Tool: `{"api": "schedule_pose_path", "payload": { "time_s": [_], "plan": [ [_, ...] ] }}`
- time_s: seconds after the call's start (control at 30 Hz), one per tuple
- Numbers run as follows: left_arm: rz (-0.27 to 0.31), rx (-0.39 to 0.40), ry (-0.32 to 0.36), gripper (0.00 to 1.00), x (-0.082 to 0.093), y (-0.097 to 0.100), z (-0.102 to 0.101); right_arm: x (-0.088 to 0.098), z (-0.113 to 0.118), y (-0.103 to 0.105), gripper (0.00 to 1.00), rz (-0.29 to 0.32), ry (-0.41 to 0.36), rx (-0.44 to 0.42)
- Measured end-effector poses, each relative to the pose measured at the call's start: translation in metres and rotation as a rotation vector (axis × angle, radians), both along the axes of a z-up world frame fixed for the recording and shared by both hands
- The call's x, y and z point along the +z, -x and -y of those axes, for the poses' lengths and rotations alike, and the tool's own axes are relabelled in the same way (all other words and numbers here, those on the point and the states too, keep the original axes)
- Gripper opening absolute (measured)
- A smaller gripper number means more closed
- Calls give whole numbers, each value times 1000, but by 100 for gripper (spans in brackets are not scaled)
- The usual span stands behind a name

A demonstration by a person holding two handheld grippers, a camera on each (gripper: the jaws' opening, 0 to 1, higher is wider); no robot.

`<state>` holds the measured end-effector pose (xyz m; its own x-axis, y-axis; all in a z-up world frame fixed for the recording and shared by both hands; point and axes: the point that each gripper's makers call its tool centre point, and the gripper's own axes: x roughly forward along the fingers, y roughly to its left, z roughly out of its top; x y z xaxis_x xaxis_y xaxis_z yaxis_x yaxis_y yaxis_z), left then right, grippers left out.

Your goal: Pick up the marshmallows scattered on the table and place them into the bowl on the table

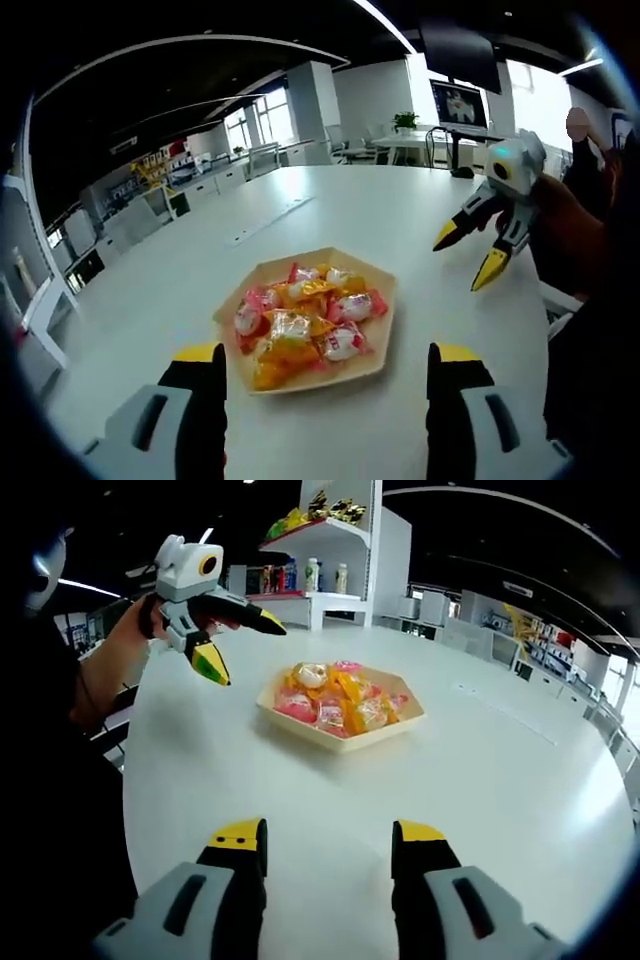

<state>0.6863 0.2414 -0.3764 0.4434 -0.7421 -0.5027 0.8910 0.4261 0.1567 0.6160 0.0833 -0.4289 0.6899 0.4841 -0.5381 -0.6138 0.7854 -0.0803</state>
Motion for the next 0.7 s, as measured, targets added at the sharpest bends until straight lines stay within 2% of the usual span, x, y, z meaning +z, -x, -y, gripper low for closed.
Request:
{"api": "schedule_pose_path", "payload": {
  "time_s": [0.37, 0.7],
  "plan": [
    [-5, 3, -24, 82, -4, 8, -8, -1, 7, -2, 50, -11, -14, -38],
    [-36, 23, -34, 81, -7, 12, -19, 4, 13, -5, 50, 5, -26, -69]
  ]
}}
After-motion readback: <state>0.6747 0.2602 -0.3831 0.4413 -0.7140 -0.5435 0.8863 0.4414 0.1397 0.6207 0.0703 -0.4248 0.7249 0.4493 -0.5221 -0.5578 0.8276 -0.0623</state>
